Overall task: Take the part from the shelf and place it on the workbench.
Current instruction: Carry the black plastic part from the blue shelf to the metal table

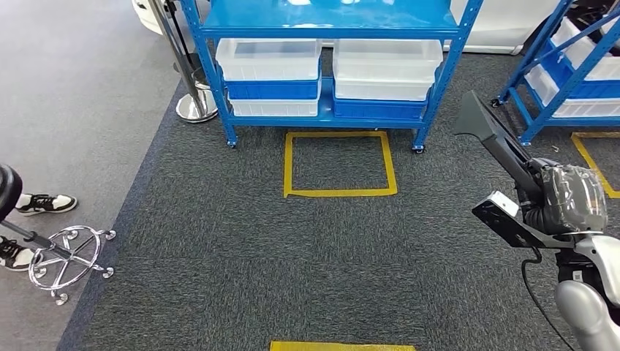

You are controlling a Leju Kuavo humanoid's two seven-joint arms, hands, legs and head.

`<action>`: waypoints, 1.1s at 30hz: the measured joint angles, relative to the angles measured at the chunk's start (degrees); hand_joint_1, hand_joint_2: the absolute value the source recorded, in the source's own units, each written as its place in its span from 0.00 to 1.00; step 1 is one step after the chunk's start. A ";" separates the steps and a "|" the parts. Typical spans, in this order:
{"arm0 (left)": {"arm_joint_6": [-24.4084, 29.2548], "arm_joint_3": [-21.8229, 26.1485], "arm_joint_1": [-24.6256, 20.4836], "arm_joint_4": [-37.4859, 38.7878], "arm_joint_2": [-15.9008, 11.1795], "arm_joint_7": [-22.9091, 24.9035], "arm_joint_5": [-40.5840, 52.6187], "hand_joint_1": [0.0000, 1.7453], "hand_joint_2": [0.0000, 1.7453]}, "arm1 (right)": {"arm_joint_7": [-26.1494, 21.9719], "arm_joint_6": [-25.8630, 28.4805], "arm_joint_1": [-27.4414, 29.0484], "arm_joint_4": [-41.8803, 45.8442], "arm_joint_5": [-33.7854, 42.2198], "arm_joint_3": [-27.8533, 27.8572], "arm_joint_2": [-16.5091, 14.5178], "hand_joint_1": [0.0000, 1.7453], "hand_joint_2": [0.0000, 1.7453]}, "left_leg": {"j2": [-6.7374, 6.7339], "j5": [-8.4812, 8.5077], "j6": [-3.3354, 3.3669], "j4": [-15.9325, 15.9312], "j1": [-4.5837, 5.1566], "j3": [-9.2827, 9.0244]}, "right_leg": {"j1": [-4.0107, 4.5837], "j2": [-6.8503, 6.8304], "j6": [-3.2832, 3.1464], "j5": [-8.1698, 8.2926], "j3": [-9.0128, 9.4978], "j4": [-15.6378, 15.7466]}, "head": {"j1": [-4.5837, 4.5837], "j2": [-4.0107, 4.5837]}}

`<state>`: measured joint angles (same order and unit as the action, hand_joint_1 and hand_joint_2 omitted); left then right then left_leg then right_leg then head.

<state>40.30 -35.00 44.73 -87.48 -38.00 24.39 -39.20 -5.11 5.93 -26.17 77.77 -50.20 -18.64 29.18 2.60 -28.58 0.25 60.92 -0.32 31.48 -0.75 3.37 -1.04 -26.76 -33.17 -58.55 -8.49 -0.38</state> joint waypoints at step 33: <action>-0.01 -5.31 -4.82 2.63 0.91 0.00 -5.04 0.00 1.00 | 3.43 -1.58 -4.40 -0.89 -4.58 -4.63 -7.71 1.00 1.00 | 1.85 0.28 0.55 -2.30 -0.17 -0.22 | -0.22 3.04 0.87 1.44 -2.64 -1.16 | 0.11 0.00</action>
<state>40.30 -40.32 39.91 -84.85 -37.10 24.39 -44.24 -1.68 4.35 -30.57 76.88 -54.78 -23.27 21.47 4.45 -28.30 0.80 58.63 -0.49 31.26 -0.97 6.41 -0.16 -25.33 -35.81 -59.71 -8.37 -0.38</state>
